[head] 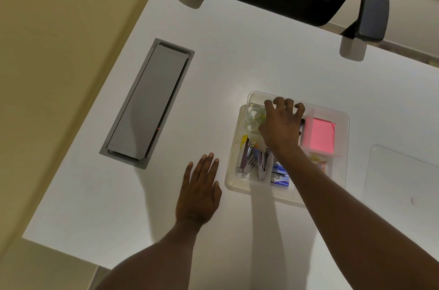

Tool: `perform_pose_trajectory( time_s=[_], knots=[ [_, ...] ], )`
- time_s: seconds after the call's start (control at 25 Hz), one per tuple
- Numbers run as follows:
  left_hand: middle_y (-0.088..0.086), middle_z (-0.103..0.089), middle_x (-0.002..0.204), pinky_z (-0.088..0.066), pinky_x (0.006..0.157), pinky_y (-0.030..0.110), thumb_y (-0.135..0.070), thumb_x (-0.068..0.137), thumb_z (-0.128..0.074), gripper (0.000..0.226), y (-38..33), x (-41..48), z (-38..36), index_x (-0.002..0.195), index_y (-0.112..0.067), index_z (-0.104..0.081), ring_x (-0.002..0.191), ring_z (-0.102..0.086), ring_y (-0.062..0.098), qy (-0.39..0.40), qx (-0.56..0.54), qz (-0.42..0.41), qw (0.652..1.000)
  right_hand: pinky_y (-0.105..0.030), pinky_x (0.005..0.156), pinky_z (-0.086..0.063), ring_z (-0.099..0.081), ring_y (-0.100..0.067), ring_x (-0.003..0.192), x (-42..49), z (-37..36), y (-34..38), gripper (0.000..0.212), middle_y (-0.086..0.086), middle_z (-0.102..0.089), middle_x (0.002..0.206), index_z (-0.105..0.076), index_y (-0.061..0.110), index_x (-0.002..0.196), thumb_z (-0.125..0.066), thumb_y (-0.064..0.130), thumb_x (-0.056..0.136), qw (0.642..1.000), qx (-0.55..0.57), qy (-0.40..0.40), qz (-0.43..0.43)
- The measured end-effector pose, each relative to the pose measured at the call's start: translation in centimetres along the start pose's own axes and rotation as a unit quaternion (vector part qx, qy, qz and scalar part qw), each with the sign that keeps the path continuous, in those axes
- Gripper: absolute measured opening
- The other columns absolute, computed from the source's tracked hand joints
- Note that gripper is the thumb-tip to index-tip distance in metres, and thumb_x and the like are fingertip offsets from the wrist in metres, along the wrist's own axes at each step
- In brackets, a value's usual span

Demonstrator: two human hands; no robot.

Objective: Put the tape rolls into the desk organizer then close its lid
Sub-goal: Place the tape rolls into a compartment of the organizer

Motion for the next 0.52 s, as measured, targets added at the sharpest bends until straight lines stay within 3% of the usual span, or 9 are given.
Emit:
perform_pose_trajectory(
  time_s=[0.12, 0.24, 0.4, 0.52],
  knots=[
    [-0.007, -0.009, 0.180, -0.011, 0.137, 0.046, -0.048, 0.110, -0.027, 0.063, 0.0, 0.0, 0.0, 0.170, -0.031, -0.016, 0.167, -0.015, 0.016, 0.002, 0.006, 0.002, 1.000, -0.046, 0.097, -0.033, -0.051, -0.028, 0.109, -0.2, 0.3, 0.6, 0.030, -0.005, -0.059, 0.109, -0.068, 0.017, 0.108, -0.065, 0.023, 0.079, 0.998, 0.002, -0.046, 0.039],
    [-0.007, -0.010, 0.180, -0.009, 0.137, 0.045, -0.048, 0.109, -0.029, 0.064, 0.1, 0.0, -0.1, 0.170, -0.030, -0.017, 0.167, -0.015, 0.016, 0.004, 0.008, 0.003, 1.000, -0.042, 0.089, -0.035, -0.049, -0.027, 0.105, 0.3, -0.4, 1.3, 0.029, -0.005, -0.058, 0.106, -0.071, 0.019, 0.111, -0.065, 0.028, 0.084, 0.995, -0.020, -0.003, 0.096],
    [-0.006, -0.015, 0.179, -0.017, 0.137, 0.049, -0.050, 0.110, -0.024, 0.063, 0.1, 0.1, -0.1, 0.169, -0.031, -0.016, 0.167, -0.016, 0.016, 0.006, 0.004, 0.002, 1.000, -0.042, 0.089, -0.036, -0.049, -0.029, 0.106, 1.1, -0.5, 1.4, 0.023, -0.006, -0.056, 0.105, -0.075, 0.024, 0.107, -0.066, 0.023, 0.086, 0.993, -0.032, 0.032, 0.113],
    [-0.006, -0.014, 0.179, -0.019, 0.136, 0.049, -0.049, 0.110, -0.026, 0.063, 0.1, 0.0, -0.1, 0.170, -0.031, -0.016, 0.167, -0.015, 0.016, 0.007, 0.004, 0.004, 1.000, -0.043, 0.090, -0.036, -0.049, -0.029, 0.107, 1.2, -0.4, 0.9, 0.026, -0.006, -0.056, 0.106, -0.074, 0.023, 0.107, -0.072, 0.030, 0.083, 0.990, -0.031, 0.024, 0.137]
  ],
)
Point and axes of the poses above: each hand's wrist, its own x-axis towards the middle knuckle, its own z-axis out of the back of the hand, y = z × x, the point moved 3 cm from there along x, towards the middle knuckle
